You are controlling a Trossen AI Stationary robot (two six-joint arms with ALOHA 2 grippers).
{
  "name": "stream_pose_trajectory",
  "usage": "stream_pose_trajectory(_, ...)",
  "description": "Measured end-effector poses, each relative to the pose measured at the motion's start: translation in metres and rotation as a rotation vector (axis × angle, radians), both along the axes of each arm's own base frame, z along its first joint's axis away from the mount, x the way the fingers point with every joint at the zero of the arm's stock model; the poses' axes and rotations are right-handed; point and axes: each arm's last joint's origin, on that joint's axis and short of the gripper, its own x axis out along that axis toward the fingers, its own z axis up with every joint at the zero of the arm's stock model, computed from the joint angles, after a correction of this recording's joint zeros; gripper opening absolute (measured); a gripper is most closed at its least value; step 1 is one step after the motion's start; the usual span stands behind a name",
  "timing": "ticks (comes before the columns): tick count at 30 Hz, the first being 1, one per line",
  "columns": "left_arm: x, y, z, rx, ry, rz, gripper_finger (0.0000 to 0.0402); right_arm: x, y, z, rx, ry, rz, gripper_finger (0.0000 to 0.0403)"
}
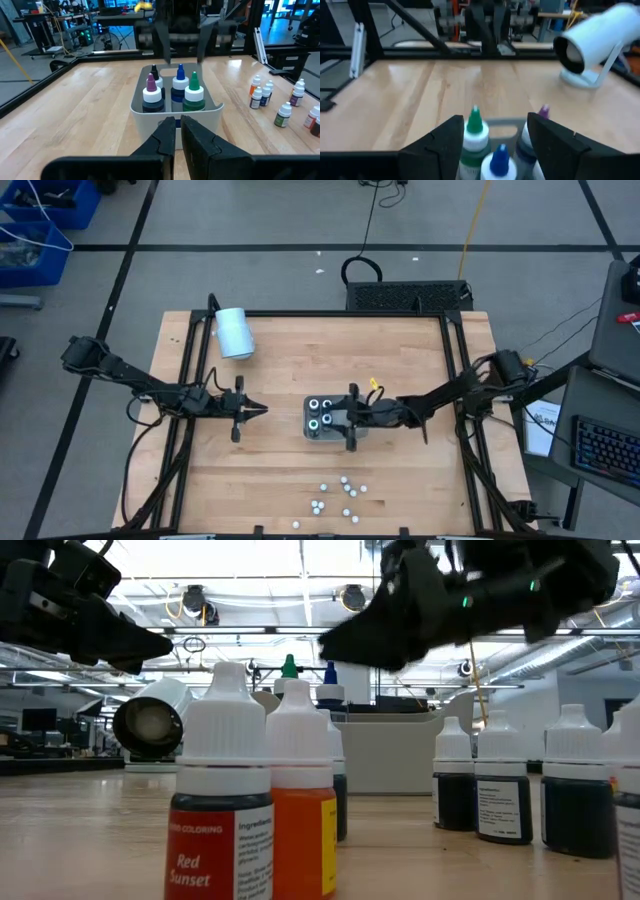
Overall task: Pick & Place food coloring
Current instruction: Put the small orange food coloring bottle into the bin
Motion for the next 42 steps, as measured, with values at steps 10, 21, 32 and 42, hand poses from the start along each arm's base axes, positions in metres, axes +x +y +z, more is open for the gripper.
stream_pose_trajectory(10,0.000,0.000,-0.001,0.005,0.013,0.000,0.0037,-0.056,0.002,0.072,-0.079,-0.044,0.203,0.0153)
stream_pose_trajectory(21,0.000,0.000,-0.001,0.005,0.012,-0.001,0.0037,-0.136,-0.032,0.046,-0.008,-0.199,0.228,0.0012)
stream_pose_trajectory(32,0.000,0.000,-0.001,0.010,0.012,-0.001,0.0037,-0.174,-0.053,0.012,0.086,-0.338,0.130,0.0001)
stream_pose_trajectory(42,0.000,0.000,0.001,0.006,-0.011,0.009,0.0037,-0.175,-0.052,0.013,-0.008,-0.344,0.181,0.0000)
